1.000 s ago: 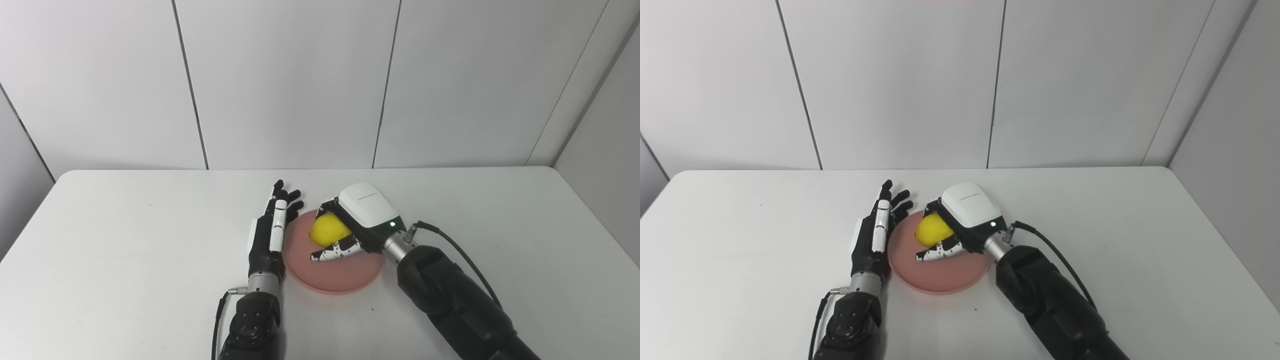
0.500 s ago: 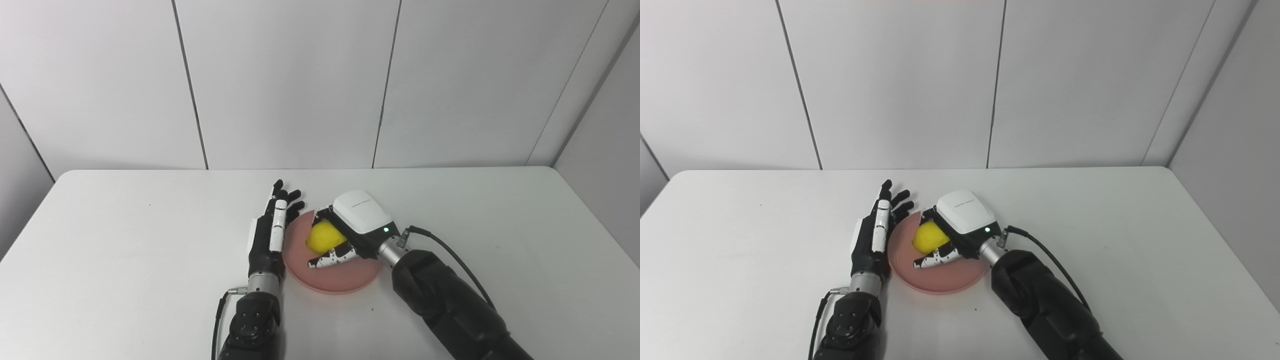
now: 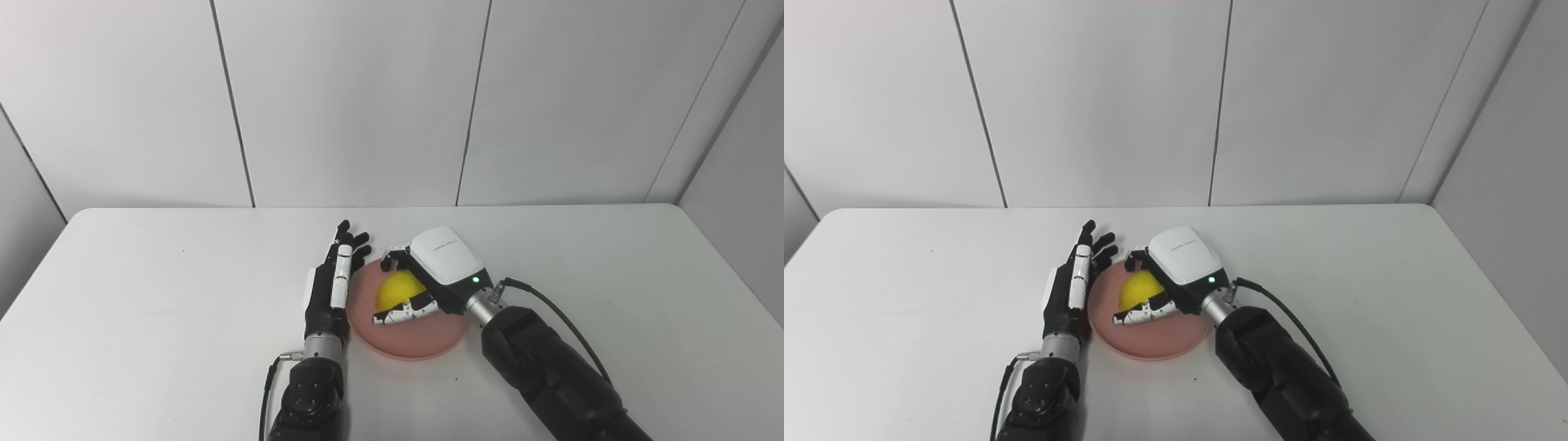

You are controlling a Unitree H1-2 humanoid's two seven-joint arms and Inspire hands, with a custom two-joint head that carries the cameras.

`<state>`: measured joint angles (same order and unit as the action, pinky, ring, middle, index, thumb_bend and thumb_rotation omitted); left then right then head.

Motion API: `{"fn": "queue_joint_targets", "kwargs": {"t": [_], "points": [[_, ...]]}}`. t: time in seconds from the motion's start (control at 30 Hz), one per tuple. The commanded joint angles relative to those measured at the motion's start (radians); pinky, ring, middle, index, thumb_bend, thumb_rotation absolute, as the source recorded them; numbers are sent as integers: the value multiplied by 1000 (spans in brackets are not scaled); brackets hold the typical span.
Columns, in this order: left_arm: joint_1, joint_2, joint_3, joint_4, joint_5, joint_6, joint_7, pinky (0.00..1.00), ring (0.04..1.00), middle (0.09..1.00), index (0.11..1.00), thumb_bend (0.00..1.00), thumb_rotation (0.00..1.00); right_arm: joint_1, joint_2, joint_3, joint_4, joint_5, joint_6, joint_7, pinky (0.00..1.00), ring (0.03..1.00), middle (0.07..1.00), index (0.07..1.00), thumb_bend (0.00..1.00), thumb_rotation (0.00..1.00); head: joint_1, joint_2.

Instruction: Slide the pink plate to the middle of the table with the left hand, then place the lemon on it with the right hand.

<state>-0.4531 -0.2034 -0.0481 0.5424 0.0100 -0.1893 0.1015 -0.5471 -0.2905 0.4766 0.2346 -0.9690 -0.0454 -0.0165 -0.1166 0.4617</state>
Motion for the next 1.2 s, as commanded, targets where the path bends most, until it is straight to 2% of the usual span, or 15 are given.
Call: {"fn": "queue_joint_targets", "kwargs": {"t": [0.0, 0.3, 0.57, 0.6, 0.7, 0.77, 0.9, 1.03, 1.17], "points": [[53, 9, -5, 30, 15, -11, -1, 910, 837, 861, 924, 659, 1000, -27, -13, -15, -28, -8, -7, -21, 435, 510, 564, 609, 797, 690, 0, 2], [54, 13, -11, 21, 13, -4, -4, 919, 866, 865, 933, 697, 998, -26, -14, -12, -11, -29, -8, -30, 415, 479, 545, 612, 797, 712, -1, 2], [54, 11, -11, 19, 8, -6, -3, 911, 859, 860, 936, 659, 1000, -24, -15, -17, -10, -25, -9, -29, 450, 503, 555, 605, 740, 712, -1, 3], [55, 10, -9, 16, 4, -2, -4, 914, 858, 860, 935, 660, 1000, -23, -14, -21, -12, -18, -10, -27, 460, 513, 562, 607, 739, 716, -1, 3], [54, 5, 2, 4, -14, 12, -7, 921, 862, 867, 943, 662, 1000, -21, -13, -33, -16, 7, -17, -25, 570, 599, 621, 623, 730, 758, 1, 3], [51, 3, 12, -9, -27, 21, -12, 916, 853, 868, 947, 671, 1000, -18, -8, -48, -15, 30, -24, -39, 604, 620, 635, 628, 723, 787, 2, 3], [38, 7, 26, -25, -50, 23, -26, 900, 851, 869, 949, 668, 1000, -5, 11, -90, -27, 92, -18, -49, 599, 631, 651, 640, 722, 835, 2, 3], [28, 15, 36, -35, -74, 30, -46, 904, 867, 877, 957, 664, 990, 4, 30, -135, -36, 157, -24, -59, 597, 641, 666, 655, 711, 834, -4, 2], [16, 35, 28, -37, -33, 40, -22, 862, 843, 863, 944, 672, 995, 13, 45, -182, -49, 228, -22, -58, 645, 697, 717, 684, 707, 858, -4, 2]]}}
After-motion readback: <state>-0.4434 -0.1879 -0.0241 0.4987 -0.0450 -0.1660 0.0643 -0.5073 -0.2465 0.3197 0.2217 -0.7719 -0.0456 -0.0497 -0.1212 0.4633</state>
